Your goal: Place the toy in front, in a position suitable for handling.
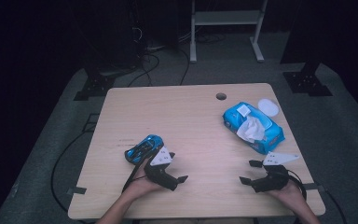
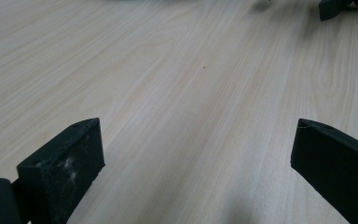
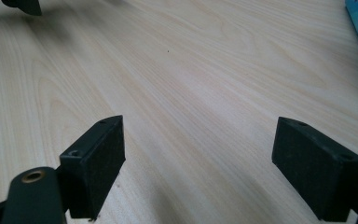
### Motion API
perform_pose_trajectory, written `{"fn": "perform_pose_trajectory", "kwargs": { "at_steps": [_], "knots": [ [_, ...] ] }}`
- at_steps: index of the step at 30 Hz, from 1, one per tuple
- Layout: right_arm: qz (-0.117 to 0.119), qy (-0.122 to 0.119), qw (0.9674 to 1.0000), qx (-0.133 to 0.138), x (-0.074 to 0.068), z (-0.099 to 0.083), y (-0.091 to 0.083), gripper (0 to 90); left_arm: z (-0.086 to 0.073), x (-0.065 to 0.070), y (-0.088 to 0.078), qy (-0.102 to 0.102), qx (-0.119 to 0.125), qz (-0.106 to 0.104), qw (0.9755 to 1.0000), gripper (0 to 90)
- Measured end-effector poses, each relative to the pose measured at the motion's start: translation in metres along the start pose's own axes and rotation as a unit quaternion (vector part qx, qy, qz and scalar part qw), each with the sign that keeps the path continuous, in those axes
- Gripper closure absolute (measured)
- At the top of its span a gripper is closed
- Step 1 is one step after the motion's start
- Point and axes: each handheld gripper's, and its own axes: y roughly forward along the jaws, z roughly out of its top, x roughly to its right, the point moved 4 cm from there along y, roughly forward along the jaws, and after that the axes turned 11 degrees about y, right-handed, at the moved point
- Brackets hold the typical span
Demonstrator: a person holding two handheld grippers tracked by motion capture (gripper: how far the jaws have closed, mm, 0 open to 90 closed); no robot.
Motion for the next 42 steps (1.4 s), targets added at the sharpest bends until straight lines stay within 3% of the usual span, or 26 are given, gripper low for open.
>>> {"fn": "perform_pose_trajectory", "kwargs": {
  "at_steps": [7,15,26,34,42],
  "knots": [
    [0.005,0.004,1.0000,-0.001,0.002,0.001,0.002,16.2,0.001,-0.001,-0.002,0.012,-0.004,0.003,0.9999,1.9],
    [0.006,0.003,1.0000,0.003,-0.005,0.002,0.001,16.2,0.004,-0.014,-0.017,0.029,-0.010,0.031,0.9991,1.9],
    [0.014,0.001,0.9999,-0.005,-0.012,0.007,0.008,16.2,0.004,-0.043,-0.050,0.019,-0.010,0.069,0.9974,1.9],
    [0.016,0.000,0.9998,-0.008,-0.013,0.007,0.010,16.2,-0.005,-0.059,-0.056,0.014,-0.035,0.075,0.9965,1.9],
    [0.017,0.000,0.9998,-0.008,-0.014,0.007,0.009,16.2,-0.016,-0.079,-0.063,-0.007,-0.053,0.077,0.9955,1.9]
  ]
}}
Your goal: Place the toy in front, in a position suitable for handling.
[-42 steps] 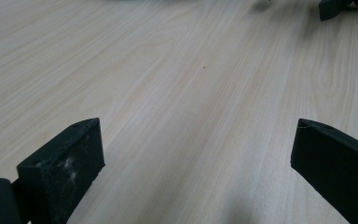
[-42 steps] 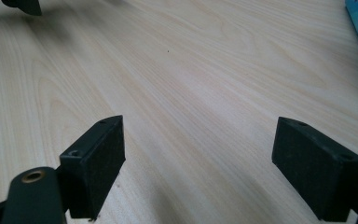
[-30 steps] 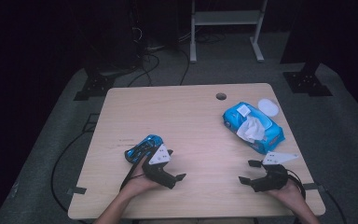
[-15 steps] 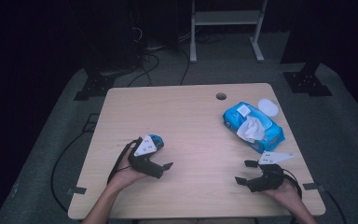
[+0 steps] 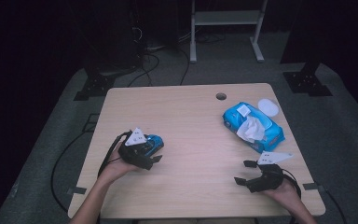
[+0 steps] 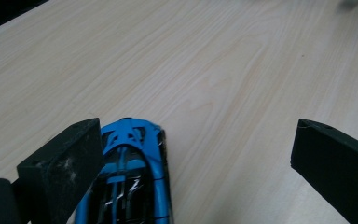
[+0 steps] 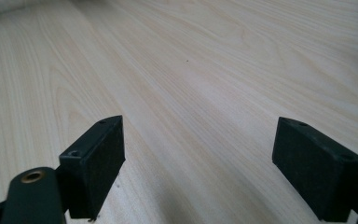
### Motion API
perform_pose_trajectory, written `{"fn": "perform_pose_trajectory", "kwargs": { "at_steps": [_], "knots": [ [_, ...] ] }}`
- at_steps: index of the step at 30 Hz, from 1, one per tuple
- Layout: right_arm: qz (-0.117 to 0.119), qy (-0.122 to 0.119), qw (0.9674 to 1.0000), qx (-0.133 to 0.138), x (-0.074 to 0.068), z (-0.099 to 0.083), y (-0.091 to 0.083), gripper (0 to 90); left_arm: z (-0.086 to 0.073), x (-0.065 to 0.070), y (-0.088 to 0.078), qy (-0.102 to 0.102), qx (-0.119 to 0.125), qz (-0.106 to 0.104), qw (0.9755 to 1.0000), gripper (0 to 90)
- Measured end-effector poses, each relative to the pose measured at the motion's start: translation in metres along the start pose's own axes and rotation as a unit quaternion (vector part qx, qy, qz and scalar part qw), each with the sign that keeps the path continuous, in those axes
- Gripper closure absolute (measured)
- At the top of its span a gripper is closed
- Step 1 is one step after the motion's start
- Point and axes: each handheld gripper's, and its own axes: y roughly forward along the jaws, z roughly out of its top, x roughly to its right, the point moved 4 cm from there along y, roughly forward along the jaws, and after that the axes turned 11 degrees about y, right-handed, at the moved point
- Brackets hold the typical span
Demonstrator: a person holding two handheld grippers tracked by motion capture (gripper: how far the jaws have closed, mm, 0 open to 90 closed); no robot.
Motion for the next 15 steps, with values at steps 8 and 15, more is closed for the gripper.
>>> {"fn": "perform_pose_trajectory", "kwargs": {
  "at_steps": [8,15],
  "knots": [
    [0.003,-0.004,1.0000,-0.005,-0.001,-0.001,0.002,16.2,-0.009,-0.023,-0.004,0.002,-0.040,0.012,0.9991,1.9],
    [0.003,-0.004,1.0000,-0.008,-0.001,-0.001,0.002,16.2,-0.011,-0.034,-0.003,0.000,-0.056,0.007,0.9984,1.9]
  ]
}}
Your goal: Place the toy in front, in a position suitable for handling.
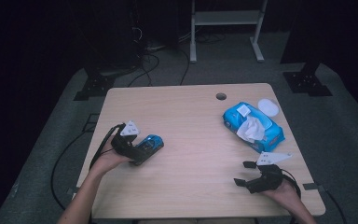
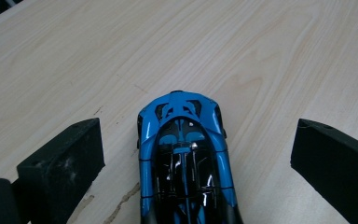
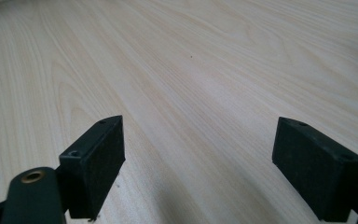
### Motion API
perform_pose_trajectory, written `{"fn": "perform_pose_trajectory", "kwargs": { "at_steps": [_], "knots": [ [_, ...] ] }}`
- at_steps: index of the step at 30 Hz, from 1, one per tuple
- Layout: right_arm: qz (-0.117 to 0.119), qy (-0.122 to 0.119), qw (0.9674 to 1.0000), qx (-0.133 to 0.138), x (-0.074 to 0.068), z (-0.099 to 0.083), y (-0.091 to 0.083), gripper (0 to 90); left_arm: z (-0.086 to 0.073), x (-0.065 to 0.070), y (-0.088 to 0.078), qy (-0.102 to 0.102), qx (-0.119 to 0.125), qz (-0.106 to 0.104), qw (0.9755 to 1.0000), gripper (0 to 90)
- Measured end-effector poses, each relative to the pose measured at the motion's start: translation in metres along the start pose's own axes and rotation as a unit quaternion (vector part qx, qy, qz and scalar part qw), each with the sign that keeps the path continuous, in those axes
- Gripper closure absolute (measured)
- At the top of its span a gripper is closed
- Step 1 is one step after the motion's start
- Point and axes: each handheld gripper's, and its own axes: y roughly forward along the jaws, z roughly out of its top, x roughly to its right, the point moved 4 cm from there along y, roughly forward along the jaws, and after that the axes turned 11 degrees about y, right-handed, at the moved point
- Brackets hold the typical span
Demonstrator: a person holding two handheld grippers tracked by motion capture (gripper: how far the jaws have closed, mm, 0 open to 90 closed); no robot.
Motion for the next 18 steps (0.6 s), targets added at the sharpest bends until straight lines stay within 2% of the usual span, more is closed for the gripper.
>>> {"fn": "perform_pose_trajectory", "kwargs": {
  "at_steps": [4,5,8,9,16,18],
  "knots": [
    [0.001,0.000,1.0000,-0.004,0.000,-0.001,0.001,16.2,-0.002,-0.004,0.007,0.001,-0.018,-0.005,0.9998,1.9],
    [0.002,-0.001,1.0000,-0.005,0.000,-0.001,0.001,16.2,-0.004,-0.005,0.011,0.004,-0.030,-0.007,0.9995,1.9],
    [0.002,-0.002,1.0000,-0.005,0.000,-0.001,0.001,16.2,-0.007,-0.006,0.016,0.004,-0.039,-0.007,0.9992,2.0],
    [0.003,-0.002,1.0000,-0.006,0.000,-0.001,0.001,16.2,-0.010,-0.006,0.021,0.005,-0.055,-0.011,0.9984,2.1],
    [0.005,-0.004,0.9999,-0.009,-0.001,-0.001,0.002,16.2,-0.016,-0.009,0.034,-0.011,-0.083,-0.021,0.9963,2.1],
    [0.005,-0.005,0.9999,-0.010,-0.001,-0.002,0.002,16.2,-0.017,-0.009,0.035,-0.014,-0.086,-0.025,0.9959,5.5]
  ]
}}
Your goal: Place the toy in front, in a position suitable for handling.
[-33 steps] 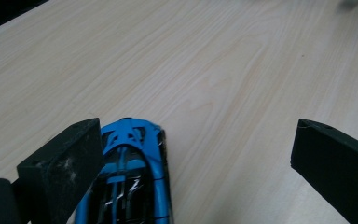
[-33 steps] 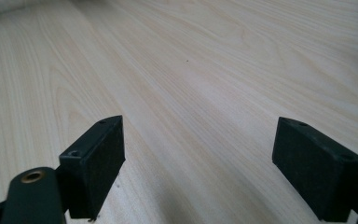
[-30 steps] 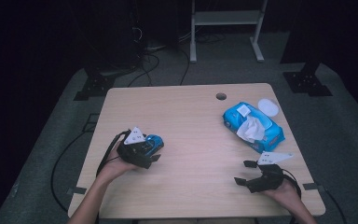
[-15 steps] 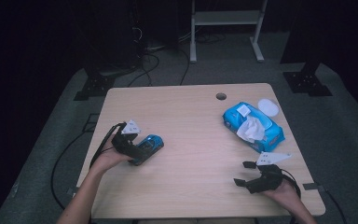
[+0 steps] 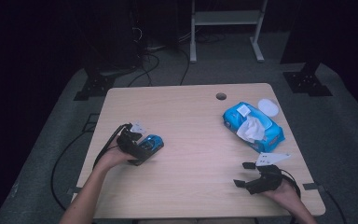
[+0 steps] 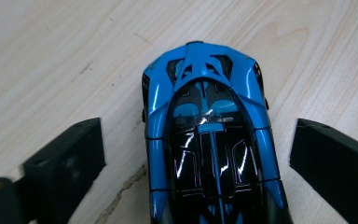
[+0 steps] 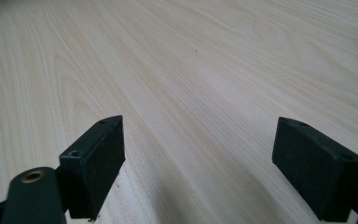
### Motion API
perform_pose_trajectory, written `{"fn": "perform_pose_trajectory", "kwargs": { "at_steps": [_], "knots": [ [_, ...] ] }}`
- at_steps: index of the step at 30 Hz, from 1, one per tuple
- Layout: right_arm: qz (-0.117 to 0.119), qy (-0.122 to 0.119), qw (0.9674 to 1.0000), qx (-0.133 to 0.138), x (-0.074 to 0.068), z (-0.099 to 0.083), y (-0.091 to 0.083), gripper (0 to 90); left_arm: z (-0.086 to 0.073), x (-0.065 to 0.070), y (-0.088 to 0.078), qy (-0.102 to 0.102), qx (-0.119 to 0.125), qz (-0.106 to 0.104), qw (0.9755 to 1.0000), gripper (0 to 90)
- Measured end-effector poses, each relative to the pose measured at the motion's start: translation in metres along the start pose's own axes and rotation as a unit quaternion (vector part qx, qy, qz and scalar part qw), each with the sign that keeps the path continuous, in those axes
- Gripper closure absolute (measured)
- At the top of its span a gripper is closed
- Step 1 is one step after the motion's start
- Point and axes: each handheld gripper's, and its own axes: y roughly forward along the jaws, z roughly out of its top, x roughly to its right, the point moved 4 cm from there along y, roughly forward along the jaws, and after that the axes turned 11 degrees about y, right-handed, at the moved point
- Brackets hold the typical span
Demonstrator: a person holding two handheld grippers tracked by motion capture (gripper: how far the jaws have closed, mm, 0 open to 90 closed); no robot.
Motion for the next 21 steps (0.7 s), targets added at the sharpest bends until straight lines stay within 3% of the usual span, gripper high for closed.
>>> {"fn": "perform_pose_trajectory", "kwargs": {
  "at_steps": [7,13,21],
  "knots": [
    [0.002,-0.001,1.0000,-0.003,-0.001,-0.001,0.000,16.2,-0.001,0.002,0.010,-0.012,-0.026,-0.019,0.9994,7.4],
    [0.003,-0.002,1.0000,-0.004,-0.001,-0.001,0.000,16.2,-0.003,0.004,0.013,-0.014,-0.035,-0.041,0.9984,14.5],
    [0.004,-0.002,1.0000,-0.005,-0.001,-0.001,0.000,16.2,-0.005,0.001,0.011,-0.021,-0.037,-0.051,0.9978,21.6]
  ]
}}
